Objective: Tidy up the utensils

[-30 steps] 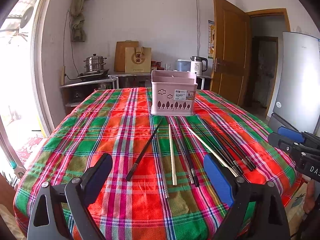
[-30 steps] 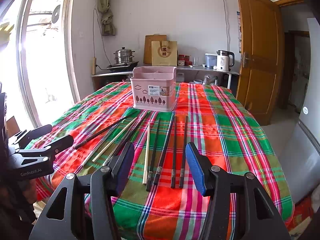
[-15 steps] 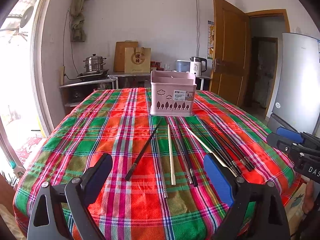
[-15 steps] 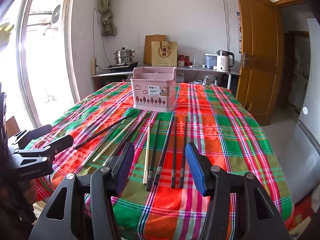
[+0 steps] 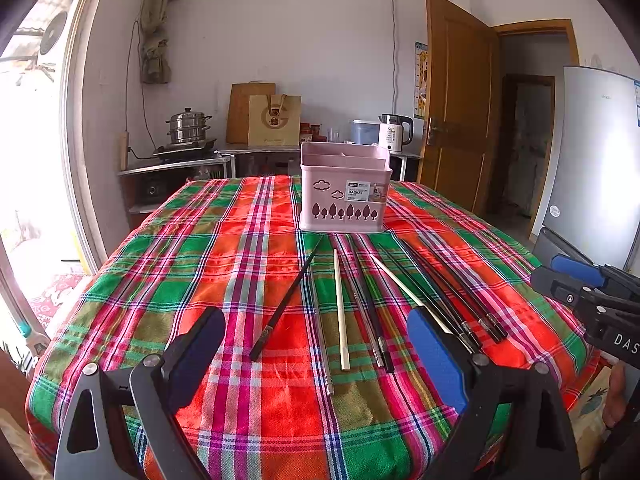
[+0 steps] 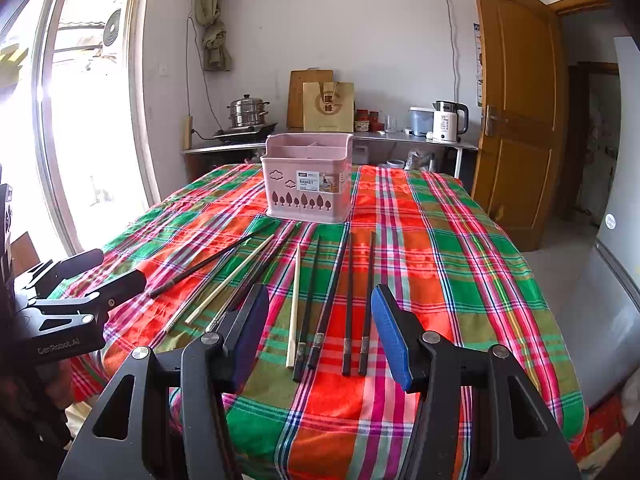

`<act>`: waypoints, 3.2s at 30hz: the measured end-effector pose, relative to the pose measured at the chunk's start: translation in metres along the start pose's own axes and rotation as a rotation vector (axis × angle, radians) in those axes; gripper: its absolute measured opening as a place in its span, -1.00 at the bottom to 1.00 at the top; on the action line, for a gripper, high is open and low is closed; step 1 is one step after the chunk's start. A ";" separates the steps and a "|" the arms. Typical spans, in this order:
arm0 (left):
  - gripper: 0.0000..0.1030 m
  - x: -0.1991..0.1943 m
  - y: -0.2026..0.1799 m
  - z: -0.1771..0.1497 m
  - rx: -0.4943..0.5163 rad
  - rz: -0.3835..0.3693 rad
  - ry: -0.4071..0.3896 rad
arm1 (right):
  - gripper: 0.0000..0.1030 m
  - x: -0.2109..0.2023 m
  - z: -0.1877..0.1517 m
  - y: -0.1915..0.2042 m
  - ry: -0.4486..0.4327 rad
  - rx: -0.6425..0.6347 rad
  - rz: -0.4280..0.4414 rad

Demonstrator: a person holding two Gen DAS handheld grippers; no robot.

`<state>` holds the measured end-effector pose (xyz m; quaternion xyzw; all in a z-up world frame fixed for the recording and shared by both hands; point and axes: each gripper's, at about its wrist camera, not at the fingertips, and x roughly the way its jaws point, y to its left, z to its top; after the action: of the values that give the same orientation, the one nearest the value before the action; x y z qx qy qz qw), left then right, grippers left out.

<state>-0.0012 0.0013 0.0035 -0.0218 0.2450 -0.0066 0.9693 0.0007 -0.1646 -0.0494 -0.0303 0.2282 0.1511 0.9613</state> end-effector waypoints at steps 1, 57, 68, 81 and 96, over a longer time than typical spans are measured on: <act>0.80 0.000 -0.001 0.000 0.000 0.000 0.000 | 0.05 0.000 0.001 0.000 -0.001 0.000 0.000; 0.37 0.169 0.038 0.065 0.132 -0.074 0.318 | -0.02 0.134 0.040 -0.022 0.218 -0.006 0.018; 0.06 0.239 0.040 0.078 0.147 -0.107 0.415 | -0.64 0.198 0.053 -0.037 0.327 -0.012 0.023; -0.20 0.266 0.027 0.079 0.207 -0.127 0.457 | -0.83 0.224 0.053 -0.039 0.365 -0.001 0.056; -0.37 0.283 0.021 0.086 0.238 -0.151 0.498 | -0.86 0.254 0.057 -0.036 0.456 0.005 0.053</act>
<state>0.2889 0.0188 -0.0558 0.0761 0.4707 -0.1127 0.8717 0.2521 -0.1210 -0.1124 -0.0555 0.4405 0.1650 0.8807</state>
